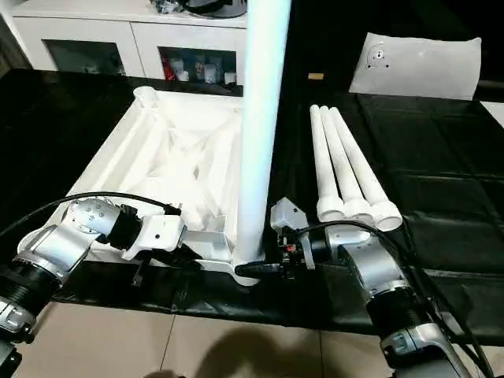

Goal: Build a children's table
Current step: Rotate leg to tighten

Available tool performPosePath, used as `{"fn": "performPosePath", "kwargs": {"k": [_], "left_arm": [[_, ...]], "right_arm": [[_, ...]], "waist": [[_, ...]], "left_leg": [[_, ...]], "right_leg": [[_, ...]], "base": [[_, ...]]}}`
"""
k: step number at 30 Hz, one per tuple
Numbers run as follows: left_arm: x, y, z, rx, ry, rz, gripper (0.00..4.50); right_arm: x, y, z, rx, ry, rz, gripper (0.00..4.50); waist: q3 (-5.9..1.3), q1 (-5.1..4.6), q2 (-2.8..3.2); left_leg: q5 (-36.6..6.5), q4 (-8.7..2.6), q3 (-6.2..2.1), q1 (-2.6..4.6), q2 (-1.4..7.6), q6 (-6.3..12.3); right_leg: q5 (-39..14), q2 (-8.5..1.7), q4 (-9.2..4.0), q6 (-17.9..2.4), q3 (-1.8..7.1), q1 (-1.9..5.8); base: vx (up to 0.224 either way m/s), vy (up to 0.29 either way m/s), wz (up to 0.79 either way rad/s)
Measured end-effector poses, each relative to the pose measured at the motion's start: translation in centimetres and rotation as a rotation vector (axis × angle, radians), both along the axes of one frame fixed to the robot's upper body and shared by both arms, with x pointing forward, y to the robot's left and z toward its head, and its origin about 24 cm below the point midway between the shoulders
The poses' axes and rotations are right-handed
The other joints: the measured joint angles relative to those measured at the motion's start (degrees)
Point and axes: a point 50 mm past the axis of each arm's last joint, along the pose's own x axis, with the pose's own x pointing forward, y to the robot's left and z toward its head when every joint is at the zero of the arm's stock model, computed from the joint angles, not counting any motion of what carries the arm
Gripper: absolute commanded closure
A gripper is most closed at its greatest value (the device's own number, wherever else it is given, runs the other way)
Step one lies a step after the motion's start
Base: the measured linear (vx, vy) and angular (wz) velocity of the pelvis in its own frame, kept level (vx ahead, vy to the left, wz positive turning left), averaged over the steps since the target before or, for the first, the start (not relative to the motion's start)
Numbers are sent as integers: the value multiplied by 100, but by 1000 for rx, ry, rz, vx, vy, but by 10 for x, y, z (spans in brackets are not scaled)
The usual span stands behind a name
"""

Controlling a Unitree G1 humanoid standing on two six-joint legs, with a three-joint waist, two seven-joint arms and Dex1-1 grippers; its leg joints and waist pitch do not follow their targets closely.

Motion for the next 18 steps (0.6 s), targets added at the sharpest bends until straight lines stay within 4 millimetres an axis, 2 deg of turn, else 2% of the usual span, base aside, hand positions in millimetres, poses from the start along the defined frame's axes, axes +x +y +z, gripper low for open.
{"fn": "performPosePath", "kwargs": {"k": [6,10,14,18], "left_arm": [[-3,6,-6,-65,40,171,450],[-5,8,-9,-114,37,369,450],[-9,-6,-14,-201,61,623,450],[-9,-31,-15,-270,54,806,450]], "right_arm": [[-5,10,-10,73,32,-135,178],[2,21,-16,117,33,-355,178],[15,35,-20,161,44,-633,178],[29,42,-15,133,15,-835,178]], "waist": [[-2,-41,-2],[1,-248,-12],[1,-406,-21],[14,-426,-50]], "left_leg": [[2,-2,-4,12,2,-3],[12,-2,-9,24,-2,-19],[14,5,-10,21,-4,-21],[14,8,-10,7,-7,-21]], "right_leg": [[3,0,5,-4,5,18],[3,1,0,13,15,13],[3,1,-6,13,18,2],[3,1,-9,13,22,-2]], "base": [[0,0,0],[0,0,0],[0,0,0],[0,0,0]]}}
